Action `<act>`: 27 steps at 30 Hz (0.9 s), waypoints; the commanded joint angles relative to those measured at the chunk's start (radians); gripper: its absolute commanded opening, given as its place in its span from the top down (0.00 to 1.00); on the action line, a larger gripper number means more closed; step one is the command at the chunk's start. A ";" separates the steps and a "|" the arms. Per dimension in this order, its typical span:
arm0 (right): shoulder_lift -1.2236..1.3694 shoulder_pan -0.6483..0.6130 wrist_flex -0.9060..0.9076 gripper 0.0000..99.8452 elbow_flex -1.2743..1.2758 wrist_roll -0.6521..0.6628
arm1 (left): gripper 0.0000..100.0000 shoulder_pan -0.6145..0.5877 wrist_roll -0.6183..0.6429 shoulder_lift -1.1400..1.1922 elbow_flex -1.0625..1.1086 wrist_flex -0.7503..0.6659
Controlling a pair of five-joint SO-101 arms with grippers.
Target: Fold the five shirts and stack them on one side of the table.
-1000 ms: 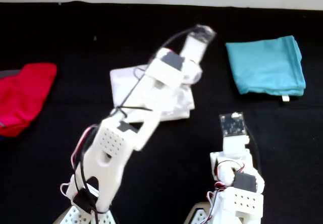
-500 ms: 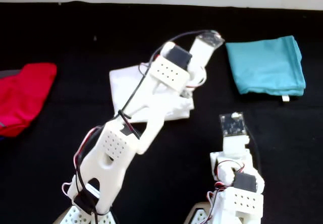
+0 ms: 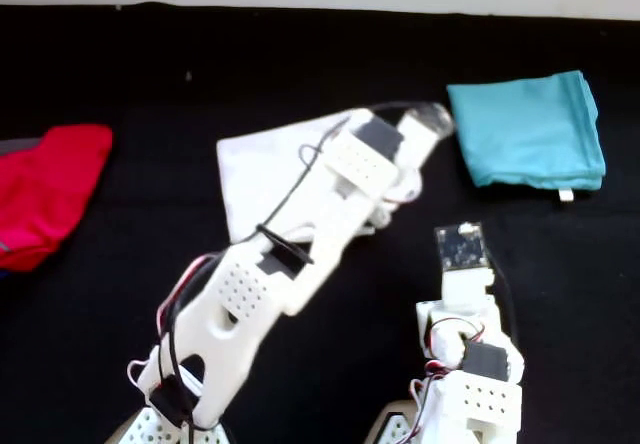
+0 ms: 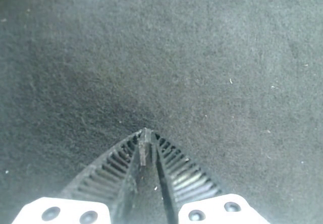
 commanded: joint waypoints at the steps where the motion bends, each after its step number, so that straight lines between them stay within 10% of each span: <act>1: -0.010 0.010 0.005 0.99 0.068 0.005 | 0.99 0.025 0.012 -0.047 -0.004 0.051; 16: -0.010 0.010 0.005 0.99 0.068 0.005 | 0.99 -0.163 0.052 -0.050 -0.300 0.091; 27: -0.010 0.010 0.013 0.99 0.054 0.005 | 0.99 -0.542 0.026 -0.150 -0.005 0.035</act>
